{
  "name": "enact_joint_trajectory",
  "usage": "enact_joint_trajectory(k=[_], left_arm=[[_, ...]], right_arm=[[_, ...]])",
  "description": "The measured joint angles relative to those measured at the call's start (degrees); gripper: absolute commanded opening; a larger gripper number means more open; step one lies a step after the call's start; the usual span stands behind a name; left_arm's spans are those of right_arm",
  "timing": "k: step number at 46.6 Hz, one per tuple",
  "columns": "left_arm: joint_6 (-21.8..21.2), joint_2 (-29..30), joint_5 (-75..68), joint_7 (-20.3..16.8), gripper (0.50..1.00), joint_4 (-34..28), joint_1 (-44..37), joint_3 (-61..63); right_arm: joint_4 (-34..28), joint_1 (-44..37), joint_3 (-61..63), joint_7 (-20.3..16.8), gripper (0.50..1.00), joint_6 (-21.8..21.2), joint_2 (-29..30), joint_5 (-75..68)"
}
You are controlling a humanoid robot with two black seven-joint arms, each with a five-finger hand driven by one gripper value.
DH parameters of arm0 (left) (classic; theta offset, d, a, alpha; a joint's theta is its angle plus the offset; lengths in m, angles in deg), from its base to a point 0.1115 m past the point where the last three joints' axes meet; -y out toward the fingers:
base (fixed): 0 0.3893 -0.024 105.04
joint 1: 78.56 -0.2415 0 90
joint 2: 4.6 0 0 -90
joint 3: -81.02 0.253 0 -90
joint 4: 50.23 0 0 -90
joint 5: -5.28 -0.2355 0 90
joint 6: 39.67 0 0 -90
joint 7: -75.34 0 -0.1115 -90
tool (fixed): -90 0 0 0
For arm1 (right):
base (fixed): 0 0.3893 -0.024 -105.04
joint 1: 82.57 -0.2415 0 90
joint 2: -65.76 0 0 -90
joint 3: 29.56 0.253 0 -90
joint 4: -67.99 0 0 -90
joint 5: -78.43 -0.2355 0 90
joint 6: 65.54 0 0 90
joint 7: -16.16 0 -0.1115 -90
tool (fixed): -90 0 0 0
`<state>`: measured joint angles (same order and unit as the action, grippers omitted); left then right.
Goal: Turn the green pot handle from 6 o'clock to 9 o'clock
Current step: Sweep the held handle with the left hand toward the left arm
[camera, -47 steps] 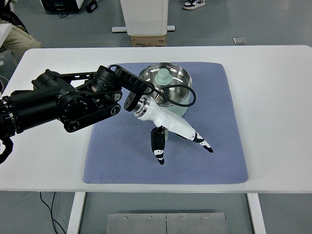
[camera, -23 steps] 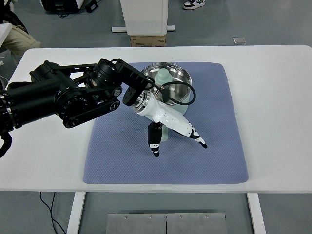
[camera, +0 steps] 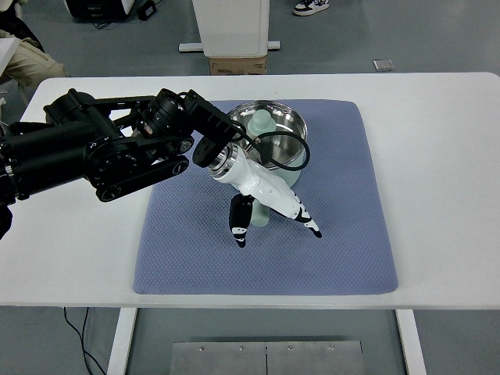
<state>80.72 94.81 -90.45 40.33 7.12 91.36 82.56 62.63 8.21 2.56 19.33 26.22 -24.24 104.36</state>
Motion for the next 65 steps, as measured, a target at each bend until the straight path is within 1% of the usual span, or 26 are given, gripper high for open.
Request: enact_joint_trajectory(k=[14,41,65], left_arm=[[0.0,0.1,0.0,0.0,1.000,1.9,2.2,1.6],[-0.3,0.9,-0.1,0.0,1.000,2.9,6.0,4.2],[-0.9,2.9,-0.7,0.0,1.000,4.5,6.3,7.0]], right_arm=[[0.0,0.0,0.0,0.0,1.000,0.0,0.0,0.0],[0.0,0.0,0.0,0.0,1.000,0.0,0.0,0.0],[0.0,0.0,0.0,0.0,1.000,0.0,0.0,0.0]])
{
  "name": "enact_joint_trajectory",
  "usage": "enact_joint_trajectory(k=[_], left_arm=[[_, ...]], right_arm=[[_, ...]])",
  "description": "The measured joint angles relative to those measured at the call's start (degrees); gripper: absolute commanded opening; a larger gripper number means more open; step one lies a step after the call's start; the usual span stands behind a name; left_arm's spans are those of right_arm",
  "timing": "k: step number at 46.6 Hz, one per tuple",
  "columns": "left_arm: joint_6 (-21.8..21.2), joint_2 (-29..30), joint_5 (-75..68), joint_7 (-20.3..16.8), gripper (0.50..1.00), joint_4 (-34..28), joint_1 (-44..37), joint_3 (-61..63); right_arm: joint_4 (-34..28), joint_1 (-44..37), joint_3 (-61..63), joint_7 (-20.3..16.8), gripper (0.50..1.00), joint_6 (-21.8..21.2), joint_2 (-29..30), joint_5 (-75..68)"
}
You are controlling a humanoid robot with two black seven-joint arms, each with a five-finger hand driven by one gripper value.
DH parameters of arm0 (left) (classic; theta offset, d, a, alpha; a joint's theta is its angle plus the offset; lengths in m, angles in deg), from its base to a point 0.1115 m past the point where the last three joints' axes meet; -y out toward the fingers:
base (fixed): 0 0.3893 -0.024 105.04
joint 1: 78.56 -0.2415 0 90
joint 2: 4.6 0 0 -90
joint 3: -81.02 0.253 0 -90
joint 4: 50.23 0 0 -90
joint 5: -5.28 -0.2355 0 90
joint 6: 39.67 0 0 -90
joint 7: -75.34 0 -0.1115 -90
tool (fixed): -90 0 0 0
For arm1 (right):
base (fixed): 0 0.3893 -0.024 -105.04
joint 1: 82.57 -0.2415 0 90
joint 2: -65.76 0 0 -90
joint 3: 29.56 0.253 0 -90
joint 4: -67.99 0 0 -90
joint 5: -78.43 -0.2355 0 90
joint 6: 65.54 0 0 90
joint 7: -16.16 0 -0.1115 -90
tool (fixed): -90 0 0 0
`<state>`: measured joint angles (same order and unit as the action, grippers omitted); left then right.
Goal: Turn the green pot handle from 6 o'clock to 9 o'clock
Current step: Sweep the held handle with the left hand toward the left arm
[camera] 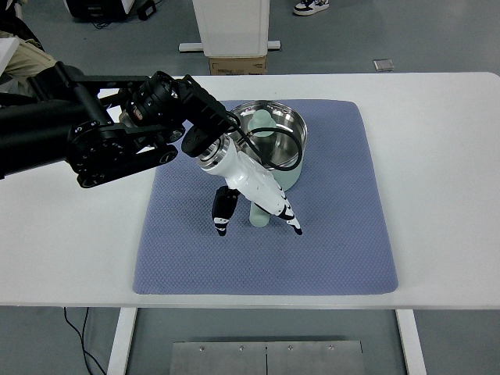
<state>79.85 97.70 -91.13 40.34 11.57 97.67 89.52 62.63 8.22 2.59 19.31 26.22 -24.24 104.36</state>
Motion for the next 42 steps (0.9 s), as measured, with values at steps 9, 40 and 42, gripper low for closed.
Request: enact_joint_trajectory(k=[9,40,42], left_arm=[[0.0,1.0,-0.4,0.0,1.000,1.1,0.4,0.5],[-0.3,4.2,-0.5,0.0,1.000,2.8,1.8,3.2],[-0.4,4.3,-0.5,0.0,1.000,2.8,1.8,3.4]], right_arm=[[0.0,0.0,0.0,0.0,1.000,0.0,0.0,0.0],[0.0,0.0,0.0,0.0,1.000,0.0,0.0,0.0],[0.0,0.0,0.0,0.0,1.000,0.0,0.0,0.0]])
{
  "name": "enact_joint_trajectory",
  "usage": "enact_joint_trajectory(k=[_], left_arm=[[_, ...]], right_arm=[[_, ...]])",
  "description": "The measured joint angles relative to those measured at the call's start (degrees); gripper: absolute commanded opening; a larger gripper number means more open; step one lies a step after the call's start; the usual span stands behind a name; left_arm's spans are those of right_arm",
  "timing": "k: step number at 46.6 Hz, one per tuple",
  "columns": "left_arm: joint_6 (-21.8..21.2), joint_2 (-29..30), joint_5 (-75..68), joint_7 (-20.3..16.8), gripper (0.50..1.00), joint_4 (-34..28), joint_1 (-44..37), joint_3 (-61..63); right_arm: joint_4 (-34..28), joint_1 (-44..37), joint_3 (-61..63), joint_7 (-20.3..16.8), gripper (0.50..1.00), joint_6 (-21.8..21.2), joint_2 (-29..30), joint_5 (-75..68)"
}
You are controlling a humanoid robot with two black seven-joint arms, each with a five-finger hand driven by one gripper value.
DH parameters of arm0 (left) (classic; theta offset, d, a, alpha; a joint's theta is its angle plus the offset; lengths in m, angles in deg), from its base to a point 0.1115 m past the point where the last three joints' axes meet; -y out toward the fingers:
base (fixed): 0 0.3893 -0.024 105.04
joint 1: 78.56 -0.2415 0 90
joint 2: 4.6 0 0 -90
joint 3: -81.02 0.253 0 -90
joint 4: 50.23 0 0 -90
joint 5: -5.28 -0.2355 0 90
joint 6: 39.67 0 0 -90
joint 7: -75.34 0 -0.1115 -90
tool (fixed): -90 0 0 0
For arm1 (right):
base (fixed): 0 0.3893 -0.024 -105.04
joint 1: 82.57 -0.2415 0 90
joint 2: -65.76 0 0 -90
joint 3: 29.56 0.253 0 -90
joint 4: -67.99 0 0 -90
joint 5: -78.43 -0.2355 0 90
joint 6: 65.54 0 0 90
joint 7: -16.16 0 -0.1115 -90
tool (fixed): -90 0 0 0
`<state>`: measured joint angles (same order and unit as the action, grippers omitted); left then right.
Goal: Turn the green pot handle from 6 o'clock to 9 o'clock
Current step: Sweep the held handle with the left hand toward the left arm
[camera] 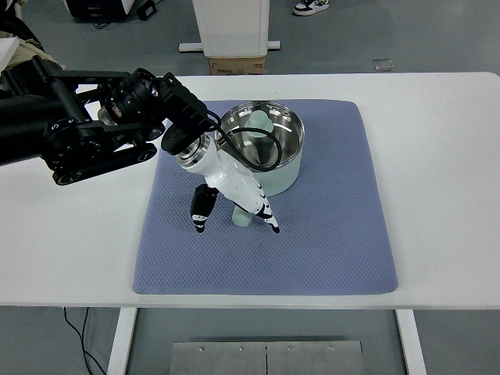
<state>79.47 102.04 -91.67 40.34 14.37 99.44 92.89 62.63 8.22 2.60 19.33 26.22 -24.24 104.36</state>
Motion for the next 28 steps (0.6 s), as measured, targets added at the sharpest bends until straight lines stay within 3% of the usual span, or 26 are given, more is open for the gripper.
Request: enact_joint_trajectory(k=[28], left_arm=[[0.0,2.9,-0.3,0.0,1.000,1.4,1.9,1.7]], right_arm=[[0.0,0.0,0.0,0.0,1.000,0.0,0.0,0.0]])
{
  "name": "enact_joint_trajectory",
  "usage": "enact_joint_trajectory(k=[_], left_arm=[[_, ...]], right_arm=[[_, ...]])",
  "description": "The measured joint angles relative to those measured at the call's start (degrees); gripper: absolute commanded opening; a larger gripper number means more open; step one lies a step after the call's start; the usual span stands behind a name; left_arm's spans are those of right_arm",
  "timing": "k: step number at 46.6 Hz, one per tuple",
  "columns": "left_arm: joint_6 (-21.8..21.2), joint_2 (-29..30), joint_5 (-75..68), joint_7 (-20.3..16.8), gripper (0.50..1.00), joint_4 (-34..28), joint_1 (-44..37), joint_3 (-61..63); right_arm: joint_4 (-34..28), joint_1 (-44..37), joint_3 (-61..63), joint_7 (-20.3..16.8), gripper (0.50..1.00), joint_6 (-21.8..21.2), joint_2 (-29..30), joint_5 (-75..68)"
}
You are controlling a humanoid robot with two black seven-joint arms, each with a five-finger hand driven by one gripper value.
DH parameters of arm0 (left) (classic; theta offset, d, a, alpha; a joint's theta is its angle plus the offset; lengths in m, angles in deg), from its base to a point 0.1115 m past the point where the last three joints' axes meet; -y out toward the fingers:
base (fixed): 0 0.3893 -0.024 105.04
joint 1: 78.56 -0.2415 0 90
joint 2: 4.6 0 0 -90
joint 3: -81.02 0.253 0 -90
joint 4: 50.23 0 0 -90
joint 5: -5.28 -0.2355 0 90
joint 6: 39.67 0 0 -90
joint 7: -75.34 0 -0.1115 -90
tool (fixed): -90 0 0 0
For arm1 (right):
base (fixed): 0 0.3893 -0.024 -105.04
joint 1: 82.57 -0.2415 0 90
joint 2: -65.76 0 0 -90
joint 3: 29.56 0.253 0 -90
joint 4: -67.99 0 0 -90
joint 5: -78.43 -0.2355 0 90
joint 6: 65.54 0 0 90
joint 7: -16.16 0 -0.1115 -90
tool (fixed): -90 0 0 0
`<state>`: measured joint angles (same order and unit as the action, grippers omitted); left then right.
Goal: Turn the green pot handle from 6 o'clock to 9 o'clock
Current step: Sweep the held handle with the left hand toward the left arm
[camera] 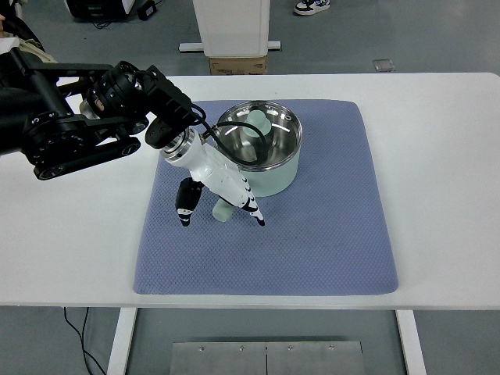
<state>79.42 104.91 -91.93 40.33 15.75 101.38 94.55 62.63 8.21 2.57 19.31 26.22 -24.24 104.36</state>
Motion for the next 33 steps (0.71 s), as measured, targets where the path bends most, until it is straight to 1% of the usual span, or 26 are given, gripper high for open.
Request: enact_joint_trajectory(k=[4,33], left_arm=[[0.0,1.2,0.0,0.0,1.000,0.4,0.1,0.1],[-0.4,3.6,-0.1,0.0,1.000,2.1,1.8,3.2]], right_arm=[[0.0,0.0,0.0,0.0,1.000,0.0,0.0,0.0],[0.0,0.0,0.0,0.0,1.000,0.0,0.0,0.0]])
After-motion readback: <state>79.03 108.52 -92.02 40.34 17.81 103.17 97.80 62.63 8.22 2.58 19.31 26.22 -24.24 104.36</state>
